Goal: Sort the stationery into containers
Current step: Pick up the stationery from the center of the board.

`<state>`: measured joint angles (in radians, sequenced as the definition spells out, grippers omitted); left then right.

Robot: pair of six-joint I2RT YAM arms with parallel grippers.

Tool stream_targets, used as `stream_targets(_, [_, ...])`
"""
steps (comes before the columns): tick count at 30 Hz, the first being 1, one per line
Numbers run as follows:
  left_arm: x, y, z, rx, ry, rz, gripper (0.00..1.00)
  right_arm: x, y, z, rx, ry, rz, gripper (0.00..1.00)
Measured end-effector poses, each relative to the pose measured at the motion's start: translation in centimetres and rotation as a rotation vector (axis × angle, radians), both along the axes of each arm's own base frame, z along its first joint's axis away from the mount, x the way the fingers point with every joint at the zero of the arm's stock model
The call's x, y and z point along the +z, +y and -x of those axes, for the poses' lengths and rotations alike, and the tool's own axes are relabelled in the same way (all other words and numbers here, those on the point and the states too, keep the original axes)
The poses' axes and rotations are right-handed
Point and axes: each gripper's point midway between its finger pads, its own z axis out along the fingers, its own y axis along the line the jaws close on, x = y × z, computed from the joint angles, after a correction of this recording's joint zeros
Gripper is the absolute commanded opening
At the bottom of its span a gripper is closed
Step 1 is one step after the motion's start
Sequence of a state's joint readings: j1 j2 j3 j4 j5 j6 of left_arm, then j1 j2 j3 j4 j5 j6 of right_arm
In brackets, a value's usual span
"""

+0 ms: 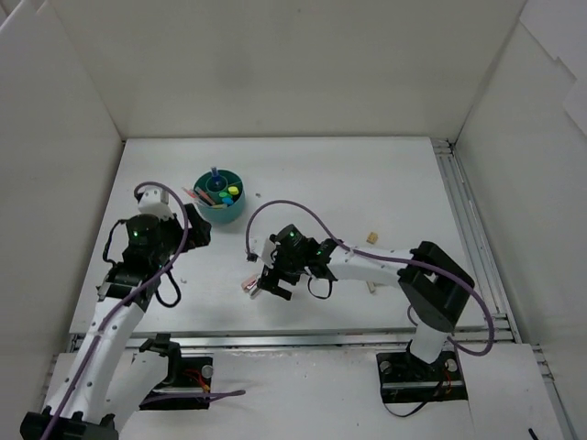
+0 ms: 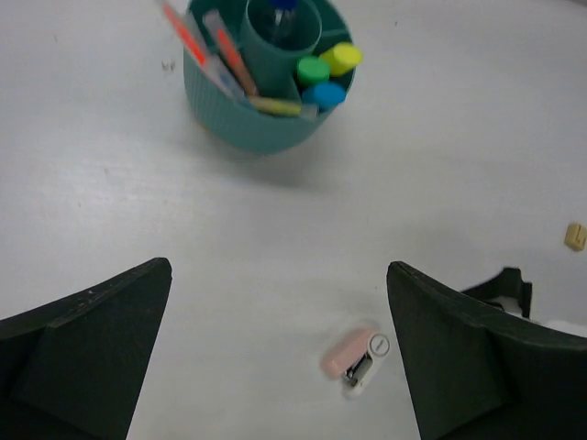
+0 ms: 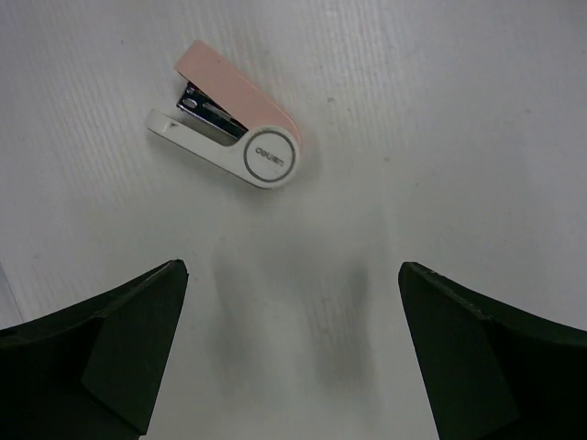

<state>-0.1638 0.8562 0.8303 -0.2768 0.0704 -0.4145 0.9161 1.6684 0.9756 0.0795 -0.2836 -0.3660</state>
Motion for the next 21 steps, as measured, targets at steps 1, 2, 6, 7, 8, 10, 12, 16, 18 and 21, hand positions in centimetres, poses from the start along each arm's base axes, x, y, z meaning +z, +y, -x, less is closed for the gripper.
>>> stream_targets(1, [-1.3,0.1,1.3,0.004,0.029,0.015,0.99,-0.9,0.5,0.1,0.026,0.007,0.02,0.98])
stream_targets(2, [-2.5,0.1,2.3,0.008,0.052,0.029,0.99,-1.7,0.9,0.2,0.05,0.012,0.034,0.98])
stream_targets(6, [-5.7,0.2,5.1,0.022,0.124,0.062,0.99,-3.4,2.3,0.7,0.141,0.014,0.065,0.98])
stream_targets(7, [-5.9,0.3,5.5,0.029,0.128,0.067,0.99,-3.6,2.6,0.7,0.156,0.013,0.066,0.98])
stream_targets(8, [-5.9,0.5,5.8,0.037,0.13,0.07,0.99,-3.7,3.0,0.6,0.171,0.011,0.064,0.98])
stream_targets(10, [-5.5,0.5,5.9,0.047,0.118,0.08,0.99,-3.7,4.0,0.3,0.196,0.012,0.054,0.98])
stream_targets(12, [-5.5,0.6,5.9,0.055,0.119,0.085,1.0,-3.7,4.9,0.1,0.216,0.016,0.039,0.97])
stream_targets(16, [-6.0,0.8,5.7,0.071,0.137,0.078,0.99,-3.8,6.2,-0.1,0.243,0.031,0.015,0.81])
stream_targets(18, [-6.5,0.9,5.6,0.076,0.16,0.071,1.0,-3.9,6.7,0.0,0.255,0.037,0.003,0.6])
stream_targets(21, [-7.3,0.9,5.4,0.079,0.19,0.065,1.0,-3.9,7.0,0.2,0.261,0.049,-0.01,0.27])
